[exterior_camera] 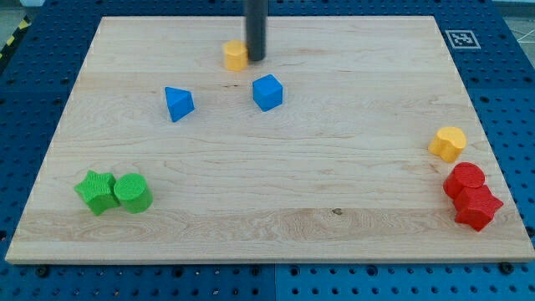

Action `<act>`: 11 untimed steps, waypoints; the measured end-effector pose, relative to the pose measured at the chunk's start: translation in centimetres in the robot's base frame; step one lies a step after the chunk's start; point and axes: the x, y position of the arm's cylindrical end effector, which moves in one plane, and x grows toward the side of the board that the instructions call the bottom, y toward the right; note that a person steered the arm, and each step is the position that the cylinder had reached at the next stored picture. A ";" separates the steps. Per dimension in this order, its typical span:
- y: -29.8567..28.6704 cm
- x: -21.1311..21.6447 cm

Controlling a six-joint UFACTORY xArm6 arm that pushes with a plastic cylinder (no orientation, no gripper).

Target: Move the yellow hexagon to the top left

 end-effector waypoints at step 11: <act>-11.6 -1.2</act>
